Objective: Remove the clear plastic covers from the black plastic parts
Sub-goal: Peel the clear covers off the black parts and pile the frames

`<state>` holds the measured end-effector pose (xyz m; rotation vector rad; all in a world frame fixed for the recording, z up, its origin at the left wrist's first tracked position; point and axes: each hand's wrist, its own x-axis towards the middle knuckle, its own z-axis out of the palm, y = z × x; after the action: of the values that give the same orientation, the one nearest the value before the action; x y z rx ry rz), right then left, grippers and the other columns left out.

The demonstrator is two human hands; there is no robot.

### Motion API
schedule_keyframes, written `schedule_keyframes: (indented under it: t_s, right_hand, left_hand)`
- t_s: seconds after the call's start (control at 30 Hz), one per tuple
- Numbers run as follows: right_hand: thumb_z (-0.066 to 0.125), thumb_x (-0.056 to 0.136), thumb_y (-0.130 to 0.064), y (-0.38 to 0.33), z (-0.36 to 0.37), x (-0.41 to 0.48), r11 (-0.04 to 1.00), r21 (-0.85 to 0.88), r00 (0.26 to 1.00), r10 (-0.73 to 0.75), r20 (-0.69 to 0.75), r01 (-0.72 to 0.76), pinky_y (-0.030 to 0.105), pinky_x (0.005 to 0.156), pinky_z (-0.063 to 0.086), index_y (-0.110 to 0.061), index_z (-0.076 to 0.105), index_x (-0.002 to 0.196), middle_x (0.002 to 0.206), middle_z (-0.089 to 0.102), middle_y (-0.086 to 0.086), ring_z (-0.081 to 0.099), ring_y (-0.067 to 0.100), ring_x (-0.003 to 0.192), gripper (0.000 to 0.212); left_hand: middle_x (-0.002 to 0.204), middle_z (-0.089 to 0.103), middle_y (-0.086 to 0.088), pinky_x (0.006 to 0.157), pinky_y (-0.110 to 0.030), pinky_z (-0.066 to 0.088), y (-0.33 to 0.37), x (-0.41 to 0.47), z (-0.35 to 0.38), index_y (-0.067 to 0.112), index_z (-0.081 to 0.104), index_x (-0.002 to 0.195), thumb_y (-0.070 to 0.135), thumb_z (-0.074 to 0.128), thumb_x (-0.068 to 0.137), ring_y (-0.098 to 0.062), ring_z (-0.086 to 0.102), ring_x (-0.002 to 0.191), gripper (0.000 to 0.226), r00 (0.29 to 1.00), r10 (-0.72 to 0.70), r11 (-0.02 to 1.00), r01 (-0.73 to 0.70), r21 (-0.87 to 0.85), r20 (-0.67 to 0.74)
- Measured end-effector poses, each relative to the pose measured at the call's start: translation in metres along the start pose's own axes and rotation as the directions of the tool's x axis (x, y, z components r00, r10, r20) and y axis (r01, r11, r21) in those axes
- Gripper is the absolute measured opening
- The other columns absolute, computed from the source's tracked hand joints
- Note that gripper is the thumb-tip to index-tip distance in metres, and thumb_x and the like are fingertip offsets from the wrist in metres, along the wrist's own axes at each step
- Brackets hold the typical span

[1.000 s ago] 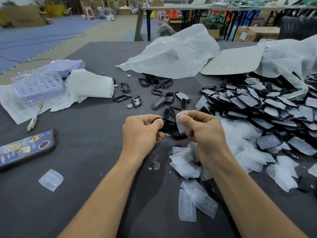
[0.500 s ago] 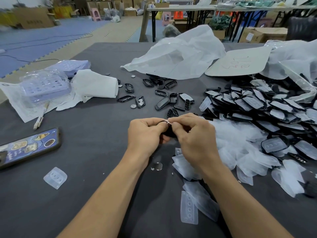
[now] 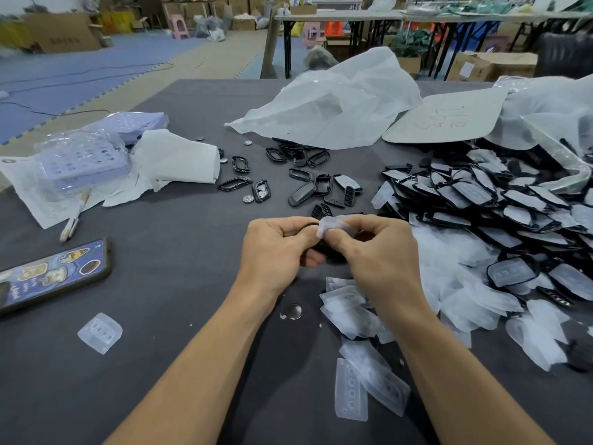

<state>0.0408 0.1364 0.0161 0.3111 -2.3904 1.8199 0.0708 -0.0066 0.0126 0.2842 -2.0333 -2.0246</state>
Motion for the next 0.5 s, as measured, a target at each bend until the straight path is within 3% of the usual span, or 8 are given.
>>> schedule_keyframes:
  t_s: [0.13,0.23,0.33,0.4,0.5]
  right_hand:
    - [0.08,0.087,-0.027,-0.0007,-0.0023,0.0021,0.986,0.168,0.988,0.038,-0.15,-0.012,0.026,0.064,0.056,-0.031,0.08,0.075,0.069,0.074,-0.006,0.067,0.014,0.065,0.012]
    - [0.076,0.091,-0.019,-0.0037,-0.0059,0.0059,0.945,0.324,0.998,0.056,-0.004,-0.051,0.016,0.056,0.047,-0.021,0.08,0.073,0.061,0.066,-0.005,0.054,0.004,0.054,0.019]
    - [0.079,0.088,-0.014,-0.0016,-0.0023,0.0042,0.958,0.271,0.99,0.063,0.126,-0.095,0.019,0.057,0.051,-0.018,0.079,0.073,0.061,0.068,-0.001,0.061,0.007,0.054,0.016]
    - [0.084,0.083,-0.017,0.0009,0.0006,0.003,0.973,0.208,0.991,0.079,0.108,-0.1,0.033,0.063,0.06,-0.019,0.078,0.075,0.068,0.075,0.003,0.073,0.021,0.064,0.01]
    - [0.086,0.082,-0.02,0.0036,0.0017,0.0049,0.994,0.085,0.996,0.069,0.056,-0.074,0.047,0.071,0.064,-0.021,0.074,0.074,0.068,0.074,0.007,0.074,0.031,0.071,0.014]
  left_hand:
    - [0.074,0.078,-0.013,0.056,-0.026,0.059,-0.0046,-0.0002,0.0055,0.015,0.083,0.089,0.002,0.068,0.096,-0.016,0.071,0.056,0.021,0.997,-0.064,0.998,0.066,0.026,-0.05]
    - [0.076,0.079,-0.011,0.061,-0.03,0.061,-0.0067,0.0013,0.0056,0.017,0.083,0.086,0.003,0.068,0.096,-0.02,0.074,0.061,0.022,0.993,-0.082,0.996,0.085,0.033,-0.08]
    - [0.081,0.08,-0.01,0.075,-0.038,0.065,-0.0056,-0.0003,0.0043,0.018,0.085,0.088,0.015,0.073,0.094,-0.027,0.079,0.074,0.013,0.993,-0.113,0.993,0.113,-0.019,-0.039]
    - [0.087,0.08,-0.015,0.08,-0.043,0.065,-0.0032,-0.0034,0.0036,0.016,0.084,0.092,0.024,0.076,0.093,-0.033,0.079,0.082,0.012,0.986,-0.157,0.982,0.161,-0.096,0.051]
    - [0.093,0.079,-0.019,0.079,-0.041,0.065,-0.0001,-0.0032,0.0015,0.01,0.084,0.092,0.014,0.064,0.097,-0.035,0.079,0.087,0.021,0.971,-0.204,0.958,0.224,-0.18,0.124]
